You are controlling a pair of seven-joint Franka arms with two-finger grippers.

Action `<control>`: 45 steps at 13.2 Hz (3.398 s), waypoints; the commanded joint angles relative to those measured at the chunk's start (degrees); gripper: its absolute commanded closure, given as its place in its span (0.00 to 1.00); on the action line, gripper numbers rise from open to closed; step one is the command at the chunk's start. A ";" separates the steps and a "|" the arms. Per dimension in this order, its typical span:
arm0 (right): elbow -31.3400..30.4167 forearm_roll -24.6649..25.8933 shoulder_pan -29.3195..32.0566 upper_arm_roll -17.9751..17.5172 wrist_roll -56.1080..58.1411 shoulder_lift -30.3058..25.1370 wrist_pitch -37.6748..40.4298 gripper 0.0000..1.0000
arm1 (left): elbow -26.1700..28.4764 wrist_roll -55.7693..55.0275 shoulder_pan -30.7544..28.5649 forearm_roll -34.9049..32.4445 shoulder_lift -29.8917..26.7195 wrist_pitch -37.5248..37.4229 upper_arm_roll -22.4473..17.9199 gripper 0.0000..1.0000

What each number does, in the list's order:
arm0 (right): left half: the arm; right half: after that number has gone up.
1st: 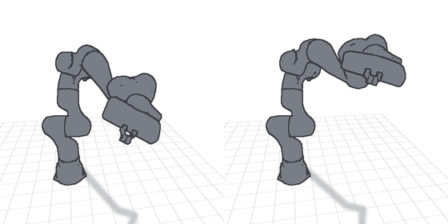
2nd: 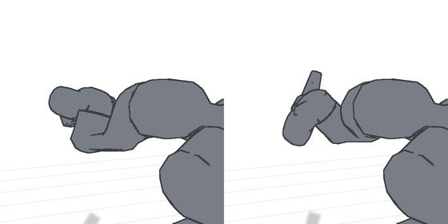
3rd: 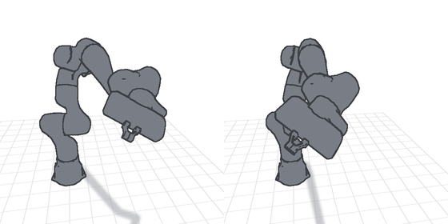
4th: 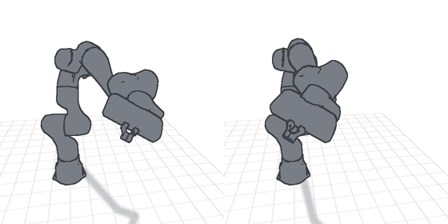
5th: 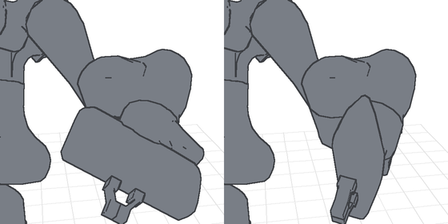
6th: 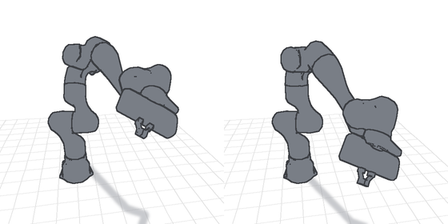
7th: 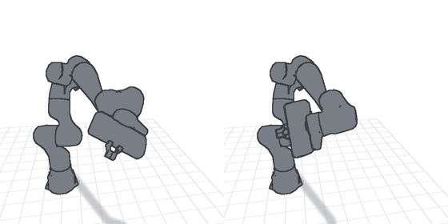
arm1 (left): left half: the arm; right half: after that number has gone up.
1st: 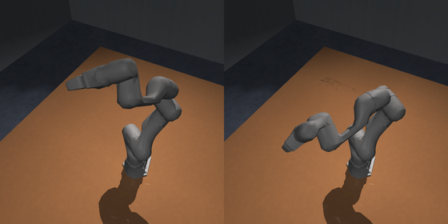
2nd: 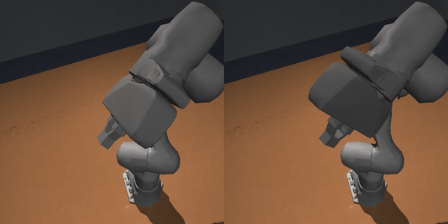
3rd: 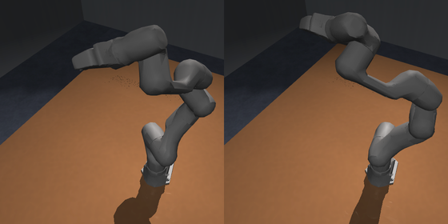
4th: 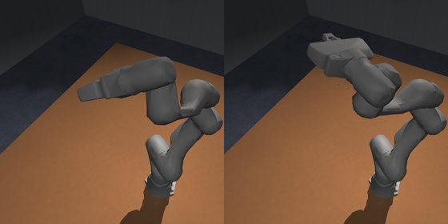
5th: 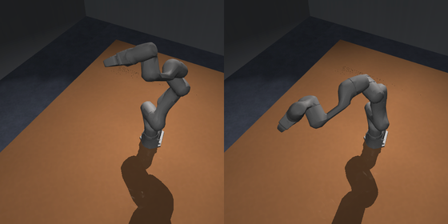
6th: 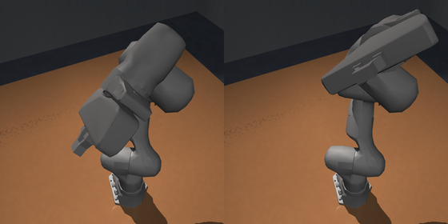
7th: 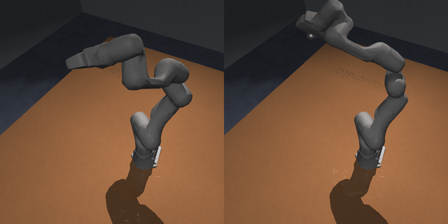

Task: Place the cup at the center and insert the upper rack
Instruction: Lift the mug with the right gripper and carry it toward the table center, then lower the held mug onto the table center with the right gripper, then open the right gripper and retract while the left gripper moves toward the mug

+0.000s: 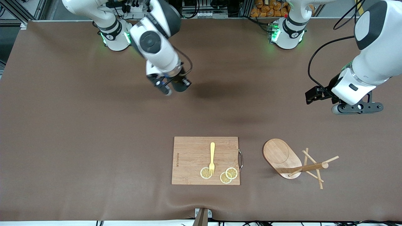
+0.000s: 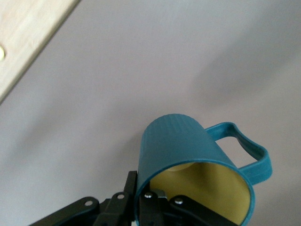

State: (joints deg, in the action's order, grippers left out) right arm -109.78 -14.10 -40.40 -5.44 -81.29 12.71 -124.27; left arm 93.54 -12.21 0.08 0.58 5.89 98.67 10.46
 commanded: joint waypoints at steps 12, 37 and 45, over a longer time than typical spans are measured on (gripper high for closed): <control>0.18 0.39 -8.55 1.14 -10.73 13.74 -14.41 1.00 | -1.34 -0.01 -2.53 -1.46 -7.20 -6.47 -0.61 0.00; 3.87 0.30 17.08 1.49 31.23 -7.77 16.32 0.00 | -3.01 -19.14 -2.45 -0.58 -6.50 -5.77 10.62 0.00; 9.21 8.72 34.05 1.84 66.23 -17.02 29.94 0.00 | -3.01 -43.92 -1.92 -3.64 -4.58 -3.85 27.57 0.00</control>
State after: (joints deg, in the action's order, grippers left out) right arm -103.16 -8.48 -8.49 -2.66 -18.63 -2.93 -97.86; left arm 91.21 -51.91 -1.62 -0.48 -0.24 93.58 34.82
